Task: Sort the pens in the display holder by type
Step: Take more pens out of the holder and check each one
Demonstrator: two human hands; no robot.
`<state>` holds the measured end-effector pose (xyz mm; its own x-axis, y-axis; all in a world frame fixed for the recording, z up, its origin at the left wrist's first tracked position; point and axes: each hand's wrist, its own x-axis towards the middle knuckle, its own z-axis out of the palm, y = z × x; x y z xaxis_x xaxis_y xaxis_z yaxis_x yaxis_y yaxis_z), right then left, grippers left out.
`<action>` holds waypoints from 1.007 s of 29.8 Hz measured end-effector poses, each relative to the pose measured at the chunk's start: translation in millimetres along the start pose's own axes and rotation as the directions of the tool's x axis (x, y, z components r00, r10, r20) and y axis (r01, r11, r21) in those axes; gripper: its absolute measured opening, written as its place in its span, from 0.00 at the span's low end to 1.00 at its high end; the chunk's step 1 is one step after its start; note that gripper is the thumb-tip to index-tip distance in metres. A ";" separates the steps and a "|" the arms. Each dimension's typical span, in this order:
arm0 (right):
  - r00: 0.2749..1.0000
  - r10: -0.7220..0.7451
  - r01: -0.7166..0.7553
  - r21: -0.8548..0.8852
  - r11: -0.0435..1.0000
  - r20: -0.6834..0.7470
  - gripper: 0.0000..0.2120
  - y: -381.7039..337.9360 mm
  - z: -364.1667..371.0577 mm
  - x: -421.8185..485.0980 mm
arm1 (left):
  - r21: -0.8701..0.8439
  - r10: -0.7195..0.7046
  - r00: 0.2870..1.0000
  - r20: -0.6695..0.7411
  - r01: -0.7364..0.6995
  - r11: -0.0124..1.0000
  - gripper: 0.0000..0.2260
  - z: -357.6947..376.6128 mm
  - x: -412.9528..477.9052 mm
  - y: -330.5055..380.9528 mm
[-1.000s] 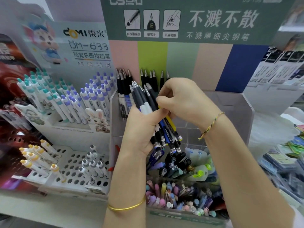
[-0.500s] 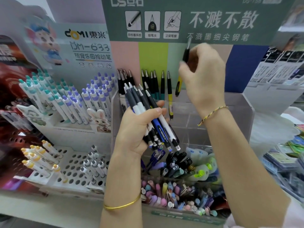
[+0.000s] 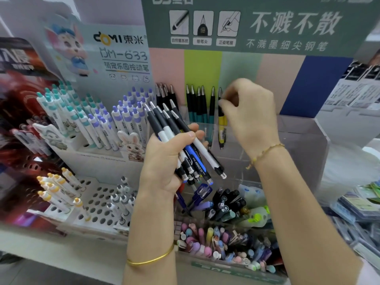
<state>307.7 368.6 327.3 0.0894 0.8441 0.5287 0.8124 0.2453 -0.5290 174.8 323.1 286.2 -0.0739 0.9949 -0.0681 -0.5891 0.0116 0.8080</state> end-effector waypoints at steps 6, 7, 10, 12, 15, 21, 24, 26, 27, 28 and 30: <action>0.793 -0.185 -0.079 0.399 0.913 0.581 0.06 -23.1 -1.7 -17.3 | 0.004 0.144 0.978 -0.150 -0.145 0.989 0.05 -16.4 1.9 14.8; 0.783 -0.188 -0.084 0.400 0.913 0.594 0.07 -23.5 3.8 -17.5 | 0.020 0.166 0.972 -0.169 -0.165 0.986 0.05 -18.4 1.3 17.0; 0.756 -0.230 -0.003 0.355 0.935 0.612 0.10 -30.7 12.8 -17.3 | 0.076 0.211 0.949 -0.236 -0.198 0.977 0.03 -23.4 0.8 20.0; 0.719 -0.263 0.062 0.318 0.946 0.643 0.12 -34.8 8.4 -13.5 | 0.136 0.234 0.929 -0.288 -0.202 0.970 0.03 -25.6 1.2 20.8; 0.715 -0.281 0.072 0.333 0.940 0.640 0.13 -36.6 -3.2 -3.6 | 0.190 0.257 0.900 -0.352 -0.200 0.961 0.12 -30.1 2.4 25.1; 0.961 -0.139 0.030 0.405 0.914 0.241 0.08 -44.1 26.1 21.2 | 0.151 0.194 0.946 -0.261 -0.159 0.976 0.03 -29.9 1.8 29.5; 0.985 -0.111 0.052 0.392 0.918 0.130 0.07 -42.6 46.4 25.3 | 0.144 0.170 0.951 -0.257 -0.136 0.980 0.02 -31.3 2.1 27.5; 0.991 -0.103 0.063 0.393 0.917 0.082 0.06 -40.6 54.7 23.0 | 0.145 0.170 0.952 -0.255 -0.137 0.980 0.03 -32.2 1.9 27.4; 0.994 -0.099 0.071 0.390 0.918 0.052 0.05 -40.2 57.6 21.4 | 0.151 0.176 0.952 -0.252 -0.141 0.978 0.02 -31.9 1.3 27.9; 0.995 -0.099 0.085 0.380 0.921 0.017 0.05 -40.3 59.9 19.6 | 0.149 0.182 0.950 -0.253 -0.147 0.978 0.04 -31.7 0.9 27.9; 0.994 -0.104 0.111 0.401 0.909 -0.040 0.03 -41.9 63.8 17.1 | 0.113 0.183 0.949 -0.258 -0.158 0.981 0.06 -31.2 0.4 27.9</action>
<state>238.4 403.2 316.2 0.0270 0.7944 0.6068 0.5172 0.5083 -0.6885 133.3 320.7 290.5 -0.3852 0.9204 -0.0676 -0.4751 -0.1350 0.8695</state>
